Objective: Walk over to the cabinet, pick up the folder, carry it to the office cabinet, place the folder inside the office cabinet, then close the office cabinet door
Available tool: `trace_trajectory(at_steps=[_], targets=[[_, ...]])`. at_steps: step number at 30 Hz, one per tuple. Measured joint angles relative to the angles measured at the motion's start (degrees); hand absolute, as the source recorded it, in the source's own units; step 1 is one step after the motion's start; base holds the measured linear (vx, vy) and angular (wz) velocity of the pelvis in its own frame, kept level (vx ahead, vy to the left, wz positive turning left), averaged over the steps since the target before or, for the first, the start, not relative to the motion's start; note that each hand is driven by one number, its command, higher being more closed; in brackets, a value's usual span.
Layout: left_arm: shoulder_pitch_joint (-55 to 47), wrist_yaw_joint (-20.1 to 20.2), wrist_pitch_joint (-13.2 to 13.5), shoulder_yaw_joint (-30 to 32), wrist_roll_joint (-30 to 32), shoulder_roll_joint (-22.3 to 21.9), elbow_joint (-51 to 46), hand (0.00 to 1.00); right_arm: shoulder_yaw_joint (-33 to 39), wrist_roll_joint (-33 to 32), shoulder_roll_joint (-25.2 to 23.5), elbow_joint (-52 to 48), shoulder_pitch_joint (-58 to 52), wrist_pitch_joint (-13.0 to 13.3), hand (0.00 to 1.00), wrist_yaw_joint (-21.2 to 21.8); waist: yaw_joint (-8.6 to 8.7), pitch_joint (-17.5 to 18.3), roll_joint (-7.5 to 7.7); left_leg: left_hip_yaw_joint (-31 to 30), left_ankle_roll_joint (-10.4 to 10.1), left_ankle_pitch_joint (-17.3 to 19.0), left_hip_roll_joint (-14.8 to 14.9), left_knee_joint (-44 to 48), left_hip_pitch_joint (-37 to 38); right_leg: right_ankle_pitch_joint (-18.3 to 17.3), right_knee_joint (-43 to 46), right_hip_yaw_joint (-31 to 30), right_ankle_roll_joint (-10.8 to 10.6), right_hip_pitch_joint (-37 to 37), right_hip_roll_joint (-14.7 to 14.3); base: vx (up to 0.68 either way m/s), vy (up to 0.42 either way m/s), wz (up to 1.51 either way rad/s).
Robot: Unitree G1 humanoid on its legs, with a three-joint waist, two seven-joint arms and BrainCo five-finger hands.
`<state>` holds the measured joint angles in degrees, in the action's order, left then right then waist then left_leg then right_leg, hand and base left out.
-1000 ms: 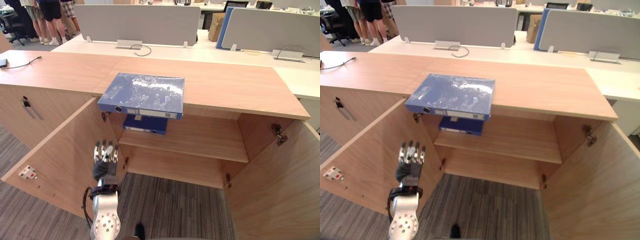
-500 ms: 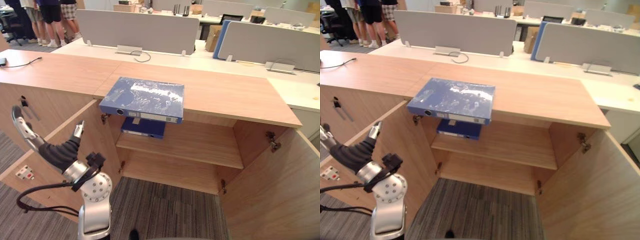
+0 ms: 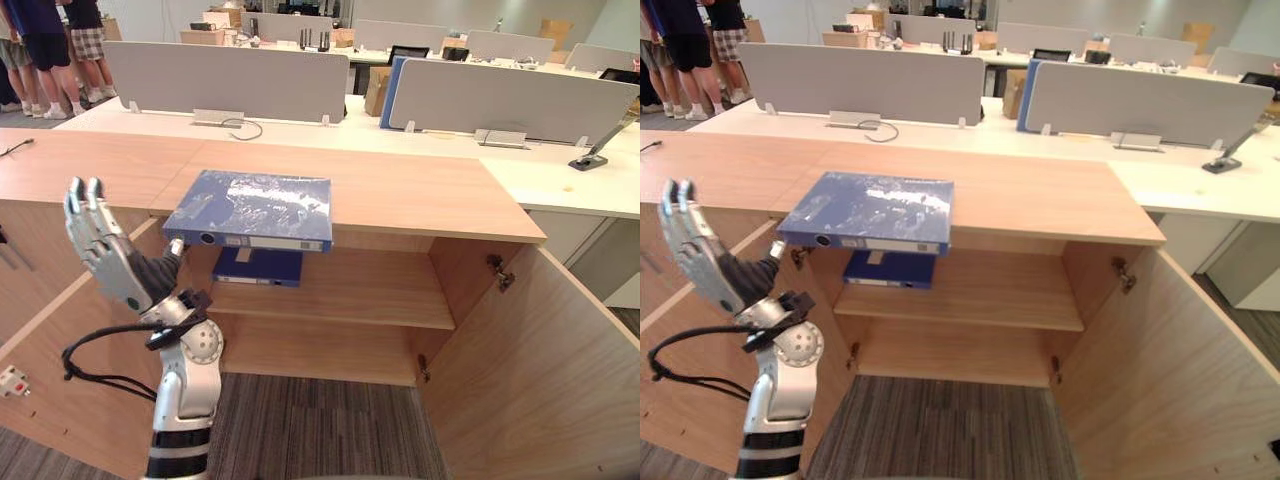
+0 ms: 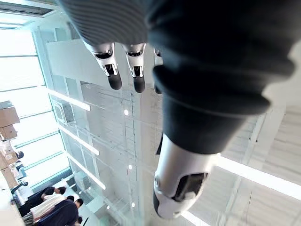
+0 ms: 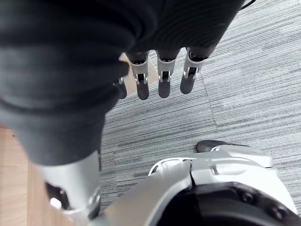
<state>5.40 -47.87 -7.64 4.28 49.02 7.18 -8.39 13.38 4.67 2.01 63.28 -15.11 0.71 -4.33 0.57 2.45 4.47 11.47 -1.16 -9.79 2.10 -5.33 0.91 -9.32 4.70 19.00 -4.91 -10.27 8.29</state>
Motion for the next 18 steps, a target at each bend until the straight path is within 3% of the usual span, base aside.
trace_trajectory(at_steps=[9, 18], targets=[[0.8, 7.0, -0.3, 0.4, 0.0, 2.2, 11.5, 0.0, -0.1, 1.2, 0.0, 0.1, 0.4, 0.0, 0.0, 0.2, 0.54, -0.1, 0.31, -0.1, -0.2, 0.2, 0.1, 0.0, 0.3, -0.2, -0.4, -0.3, 0.4, -0.2, -0.2, 0.0, -0.002, 0.0], [3.1, 9.2, -0.3, 0.1, 0.4, 5.1, 19.3, 0.0, -1.4, 1.3, 0.0, 0.7, 1.3, 0.1, 0.0, 0.5, 1.65, -0.1, 0.97, 0.0, -0.3, 0.2, 0.1, 0.0, 0.4, -0.1, -0.8, -0.8, 0.6, -0.3, -0.2, 0.0, 0.001, -0.01]])
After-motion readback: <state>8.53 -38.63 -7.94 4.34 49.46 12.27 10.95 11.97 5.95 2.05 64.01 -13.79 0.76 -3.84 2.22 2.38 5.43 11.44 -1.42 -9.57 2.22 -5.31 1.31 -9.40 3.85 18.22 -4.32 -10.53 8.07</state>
